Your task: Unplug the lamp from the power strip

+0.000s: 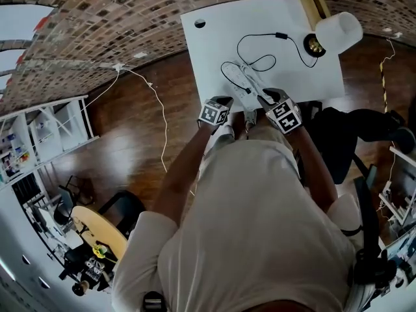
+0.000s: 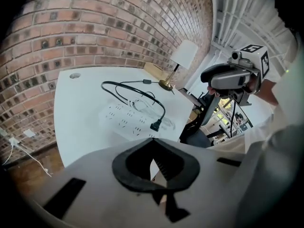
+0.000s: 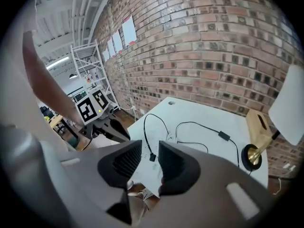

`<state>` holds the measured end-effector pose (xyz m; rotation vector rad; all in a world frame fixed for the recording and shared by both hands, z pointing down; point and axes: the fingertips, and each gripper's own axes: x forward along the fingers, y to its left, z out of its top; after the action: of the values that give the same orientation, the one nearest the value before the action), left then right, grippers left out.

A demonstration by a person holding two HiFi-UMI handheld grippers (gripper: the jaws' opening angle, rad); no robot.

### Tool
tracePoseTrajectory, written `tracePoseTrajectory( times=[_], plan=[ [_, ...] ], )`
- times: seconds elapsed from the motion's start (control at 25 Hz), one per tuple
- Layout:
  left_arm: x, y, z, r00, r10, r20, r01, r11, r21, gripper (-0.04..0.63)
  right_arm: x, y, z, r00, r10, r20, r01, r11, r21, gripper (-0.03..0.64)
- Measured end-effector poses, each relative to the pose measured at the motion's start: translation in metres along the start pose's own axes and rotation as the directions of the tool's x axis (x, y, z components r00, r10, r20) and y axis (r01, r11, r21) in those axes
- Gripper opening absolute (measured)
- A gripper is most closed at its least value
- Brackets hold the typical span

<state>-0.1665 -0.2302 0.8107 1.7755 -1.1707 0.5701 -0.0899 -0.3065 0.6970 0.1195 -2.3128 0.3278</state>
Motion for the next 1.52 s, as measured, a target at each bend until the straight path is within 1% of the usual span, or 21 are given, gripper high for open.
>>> tracePoseTrajectory(
  times=[0.16,0.24,0.32,0.44,0.52,0.72,0.84,0.96,1.0,1.12,1.16,1.24,1.36,1.44,1.48,1.52],
  plan=[
    [0.024,0.007,0.008,1.000,0.005,0.008,-0.005,0.999,-0.032,0.002,0.024,-0.008,-0.021,0.995,0.051,-0.082,-0.052,0.999,-0.008,0.112],
    [0.032,0.008,0.008,1.000,-0.002,0.016,0.002,0.999,-0.045,0.002,0.040,-0.006,-0.034,0.992,0.069,-0.109,-0.071,0.997,-0.016,0.112],
    [0.038,0.010,0.011,1.000,-0.009,0.029,0.011,0.999,-0.049,0.002,0.059,-0.002,-0.046,0.984,0.083,-0.156,-0.086,0.996,-0.009,0.112],
    [0.047,0.015,0.023,0.998,-0.025,0.057,0.028,0.999,-0.046,0.002,0.085,-0.001,-0.062,0.966,0.082,-0.244,-0.086,0.996,-0.007,0.114],
    [0.055,0.017,0.024,0.998,-0.033,0.060,0.035,0.999,-0.040,0.002,0.098,0.000,-0.071,0.957,0.067,-0.281,-0.074,0.997,-0.012,0.114],
    [0.067,0.025,0.028,0.998,-0.050,0.044,0.048,0.998,0.035,0.002,0.122,-0.003,-0.082,0.945,0.028,-0.327,-0.032,0.999,-0.005,0.117],
    [0.065,0.028,0.024,0.997,-0.067,0.045,0.064,0.996,0.066,0.002,0.131,0.000,-0.083,0.943,0.027,-0.331,-0.008,0.998,0.056,0.116],
    [0.070,0.036,0.019,0.998,-0.057,0.021,0.055,0.993,0.105,0.002,0.138,-0.010,-0.080,0.946,0.012,-0.325,0.022,0.995,0.100,0.115],
    [0.070,0.038,0.019,0.998,-0.051,0.022,0.048,0.992,0.120,0.002,0.141,-0.010,-0.082,0.944,0.017,-0.329,0.022,0.993,0.115,0.115],
    [0.069,0.037,0.027,0.997,-0.055,0.059,0.045,0.987,0.155,0.002,0.144,-0.011,-0.086,0.945,0.013,-0.326,0.038,0.988,0.149,0.112],
    [0.071,0.035,0.029,0.996,-0.059,0.061,0.048,0.985,0.168,0.002,0.145,-0.013,-0.086,0.947,0.010,-0.320,0.043,0.987,0.157,0.109],
    [0.075,0.034,0.031,0.997,-0.062,0.039,0.053,0.977,0.208,0.002,0.147,-0.015,-0.085,0.950,0.008,-0.312,0.045,0.985,0.164,0.107],
    [0.084,0.030,0.023,0.998,-0.063,-0.016,0.065,0.963,0.262,0.002,0.149,-0.010,-0.090,0.940,0.020,-0.339,0.034,0.988,0.153,0.095],
    [0.088,0.029,0.017,0.998,-0.043,-0.036,0.052,0.951,0.305,0.000,0.152,-0.008,-0.094,0.932,0.019,-0.363,0.034,0.990,0.139,0.086],
    [0.088,0.029,0.017,0.999,-0.028,-0.035,0.038,0.945,0.325,0.000,0.154,-0.008,-0.094,0.930,0.013,-0.368,0.040,0.990,0.135,0.069],
    [0.088,0.030,0.018,0.999,-0.012,-0.031,0.022,0.941,0.339,0.000,0.154,-0.009,-0.094,0.929,0.009,-0.370,0.043,0.990,0.132,0.072]
  ],
)
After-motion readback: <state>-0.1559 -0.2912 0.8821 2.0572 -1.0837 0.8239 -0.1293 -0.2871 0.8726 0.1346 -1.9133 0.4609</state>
